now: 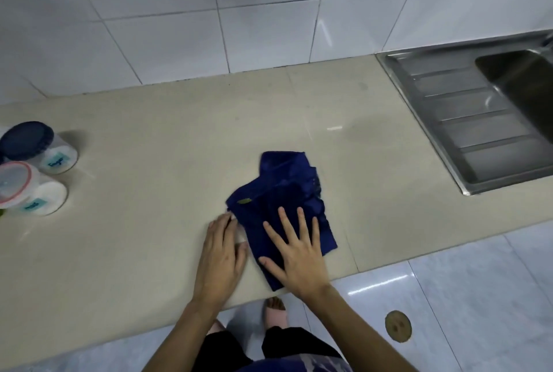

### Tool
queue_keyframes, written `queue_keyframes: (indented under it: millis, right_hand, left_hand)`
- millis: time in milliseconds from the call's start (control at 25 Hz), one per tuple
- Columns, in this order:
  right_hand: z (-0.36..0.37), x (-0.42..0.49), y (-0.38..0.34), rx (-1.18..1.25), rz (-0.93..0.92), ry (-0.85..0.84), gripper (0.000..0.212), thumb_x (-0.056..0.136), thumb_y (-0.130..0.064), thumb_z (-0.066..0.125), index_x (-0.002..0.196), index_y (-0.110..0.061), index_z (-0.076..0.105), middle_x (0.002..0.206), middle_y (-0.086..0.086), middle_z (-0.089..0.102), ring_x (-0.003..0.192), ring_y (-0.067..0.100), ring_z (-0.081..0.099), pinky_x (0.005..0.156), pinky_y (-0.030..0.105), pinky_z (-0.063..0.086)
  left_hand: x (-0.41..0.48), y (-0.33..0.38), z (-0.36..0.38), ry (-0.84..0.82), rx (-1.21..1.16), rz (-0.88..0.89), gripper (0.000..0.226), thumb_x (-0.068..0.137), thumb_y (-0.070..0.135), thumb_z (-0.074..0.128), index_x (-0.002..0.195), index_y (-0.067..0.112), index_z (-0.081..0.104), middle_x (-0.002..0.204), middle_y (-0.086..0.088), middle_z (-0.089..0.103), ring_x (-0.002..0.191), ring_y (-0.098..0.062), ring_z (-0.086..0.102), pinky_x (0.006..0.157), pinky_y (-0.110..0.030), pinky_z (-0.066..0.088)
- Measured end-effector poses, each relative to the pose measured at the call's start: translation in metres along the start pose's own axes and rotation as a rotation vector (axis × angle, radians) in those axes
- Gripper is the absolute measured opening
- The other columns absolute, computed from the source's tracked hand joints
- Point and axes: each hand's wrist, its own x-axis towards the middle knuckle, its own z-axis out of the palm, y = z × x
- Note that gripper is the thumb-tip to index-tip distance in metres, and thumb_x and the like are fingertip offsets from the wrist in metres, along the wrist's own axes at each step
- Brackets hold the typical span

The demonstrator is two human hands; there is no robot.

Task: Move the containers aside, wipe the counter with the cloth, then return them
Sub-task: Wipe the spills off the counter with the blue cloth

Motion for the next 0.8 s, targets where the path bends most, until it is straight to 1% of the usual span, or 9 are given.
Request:
queue_keyframes:
  millis: [80, 120, 240, 360, 440, 520, 640, 800]
  right_hand:
    - [-0.001, -0.001, 0.019, -0.011, -0.014, 0.015, 0.067, 0.089, -0.071, 0.025, 0.148, -0.039, 0.020, 0.161, 0.000, 0.012, 0.147, 0.036, 0.005, 0.113, 0.060, 0.005]
    - [-0.003, -0.002, 0.033, -0.014, 0.011, 0.014, 0.067, 0.089, -0.072, 0.024, 0.148, -0.040, 0.019, 0.161, -0.001, 0.011, 0.147, 0.035, 0.003, 0.112, 0.060, 0.004]
    - [-0.009, -0.008, 0.077, -0.030, 0.153, 0.005, 0.068, 0.089, -0.072, 0.021, 0.149, -0.041, 0.017, 0.161, -0.002, 0.010, 0.148, 0.034, 0.003, 0.114, 0.061, 0.005]
    - [-0.013, -0.021, 0.123, -0.053, 0.280, 0.008, 0.068, 0.088, -0.072, 0.020, 0.149, -0.042, 0.015, 0.161, -0.003, 0.009, 0.148, 0.034, 0.005, 0.115, 0.061, 0.006]
    - [-0.019, -0.031, 0.155, -0.044, 0.433, 0.007, 0.069, 0.086, -0.073, 0.016, 0.149, -0.043, 0.011, 0.162, -0.001, 0.009, 0.147, 0.037, 0.003, 0.115, 0.064, 0.005]
    - [-0.023, -0.036, 0.175, -0.037, 0.525, -0.020, 0.071, 0.084, -0.075, 0.010, 0.148, -0.045, 0.006, 0.162, 0.002, 0.007, 0.146, 0.041, -0.001, 0.112, 0.068, 0.006]
    - [-0.026, -0.031, 0.170, -0.038, 0.502, -0.039, 0.071, 0.084, -0.075, 0.007, 0.148, -0.045, 0.009, 0.161, 0.006, 0.009, 0.144, 0.046, 0.000, 0.110, 0.072, 0.007]
    - [-0.027, -0.028, 0.169, -0.044, 0.422, -0.057, 0.070, 0.085, -0.075, 0.006, 0.148, -0.045, 0.011, 0.161, 0.006, 0.010, 0.144, 0.046, 0.001, 0.109, 0.073, 0.009]
  left_hand:
    - [0.008, 0.004, 0.003, -0.011, 0.027, 0.037, 0.053, 0.094, 0.032, 0.037, 0.137, 0.003, 0.044, 0.146, -0.013, 0.041, 0.137, -0.023, 0.034, 0.120, -0.033, 0.012]
    - [0.012, 0.006, 0.004, -0.020, 0.035, 0.049, 0.053, 0.094, 0.032, 0.036, 0.137, 0.003, 0.044, 0.147, -0.013, 0.040, 0.138, -0.024, 0.034, 0.120, -0.033, 0.012]
    - [0.027, 0.016, 0.008, -0.062, 0.045, 0.106, 0.052, 0.092, 0.033, 0.034, 0.134, 0.004, 0.047, 0.145, -0.013, 0.042, 0.136, -0.025, 0.036, 0.118, -0.035, 0.015]
    - [0.036, 0.025, 0.015, -0.093, 0.075, 0.173, 0.053, 0.093, 0.034, 0.035, 0.132, 0.001, 0.049, 0.143, -0.016, 0.044, 0.134, -0.027, 0.039, 0.117, -0.036, 0.016]
    - [0.037, 0.030, 0.017, -0.098, 0.073, 0.190, 0.053, 0.093, 0.034, 0.036, 0.131, 0.000, 0.050, 0.143, -0.017, 0.045, 0.133, -0.027, 0.038, 0.118, -0.035, 0.015]
    - [0.033, 0.033, 0.020, -0.103, 0.062, 0.196, 0.051, 0.093, 0.033, 0.036, 0.130, 0.000, 0.052, 0.142, -0.017, 0.046, 0.133, -0.027, 0.036, 0.119, -0.033, 0.012]
    - [0.028, 0.032, 0.020, -0.094, 0.064, 0.201, 0.050, 0.094, 0.032, 0.035, 0.130, 0.001, 0.052, 0.142, -0.017, 0.046, 0.134, -0.026, 0.034, 0.119, -0.032, 0.010]
    - [0.030, 0.032, 0.020, -0.103, 0.072, 0.208, 0.047, 0.094, 0.030, 0.037, 0.129, 0.002, 0.052, 0.141, -0.017, 0.047, 0.133, -0.026, 0.035, 0.119, -0.032, 0.010]
